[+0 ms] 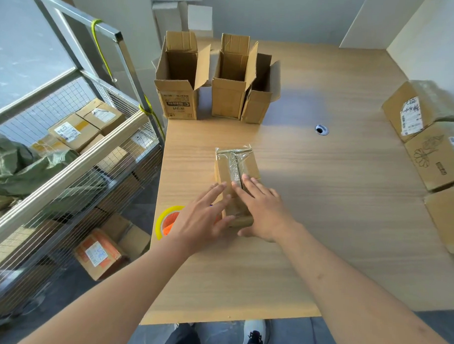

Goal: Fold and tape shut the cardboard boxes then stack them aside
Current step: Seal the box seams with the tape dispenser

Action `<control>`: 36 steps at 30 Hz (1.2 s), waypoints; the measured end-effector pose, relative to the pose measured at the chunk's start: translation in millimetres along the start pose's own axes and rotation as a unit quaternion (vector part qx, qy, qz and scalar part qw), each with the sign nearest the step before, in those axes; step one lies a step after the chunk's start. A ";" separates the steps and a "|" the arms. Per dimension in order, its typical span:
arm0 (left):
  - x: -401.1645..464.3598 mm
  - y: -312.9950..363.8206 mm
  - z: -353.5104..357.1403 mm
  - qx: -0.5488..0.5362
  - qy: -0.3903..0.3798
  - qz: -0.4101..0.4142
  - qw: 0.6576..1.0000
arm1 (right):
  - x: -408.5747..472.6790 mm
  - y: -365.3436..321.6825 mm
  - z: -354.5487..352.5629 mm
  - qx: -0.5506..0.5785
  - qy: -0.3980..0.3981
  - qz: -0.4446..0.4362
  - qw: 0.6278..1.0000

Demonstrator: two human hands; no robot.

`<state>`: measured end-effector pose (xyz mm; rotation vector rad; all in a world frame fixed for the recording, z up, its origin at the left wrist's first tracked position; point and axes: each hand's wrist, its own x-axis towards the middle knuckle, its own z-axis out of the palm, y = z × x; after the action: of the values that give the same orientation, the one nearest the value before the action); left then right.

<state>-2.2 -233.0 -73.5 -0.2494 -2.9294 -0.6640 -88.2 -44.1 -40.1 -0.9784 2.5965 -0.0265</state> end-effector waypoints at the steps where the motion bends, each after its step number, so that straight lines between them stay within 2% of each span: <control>1: 3.7 1.1 4.2 -0.001 0.005 0.006 1.000 | 1.4 3.7 1.2 0.002 0.005 -0.007 1.000; 6: 8.0 -2.9 26.5 -0.017 0.035 0.035 0.999 | 4.8 23.3 12.9 0.017 0.046 -0.044 0.998; 11: 5.2 -10.4 39.4 -0.023 0.062 0.067 0.996 | 4.0 28.5 40.4 0.019 0.165 -0.050 0.985; 15: 7.7 -13.3 41.0 -0.027 0.048 0.080 0.995 | 7.1 31.4 55.9 -0.014 0.209 -0.054 0.976; 18: 6.6 -15.9 38.3 -0.031 0.026 0.081 0.996 | 7.0 32.7 57.1 0.014 0.201 -0.066 0.977; 23: 8.7 -13.2 24.4 -0.049 -0.008 0.068 0.996 | -15.8 50.8 38.4 0.139 0.112 -0.123 0.976; 27: 7.5 4.7 15.8 -0.017 -0.042 0.074 0.996 | -35.6 66.1 32.5 0.142 0.093 -0.146 0.974; 31: 1.2 32.0 15.6 0.039 -0.067 0.068 0.995 | -52.8 76.2 38.4 0.122 0.114 -0.155 0.974; 36: 9.6 59.3 15.5 0.068 -0.025 0.096 0.993 | -67.1 89.1 46.9 0.146 0.180 -0.168 0.958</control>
<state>-1.8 -172.2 -61.1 -0.5303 -2.9303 -0.4357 -82.2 71.7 -74.7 -1.3884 2.5914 -0.7166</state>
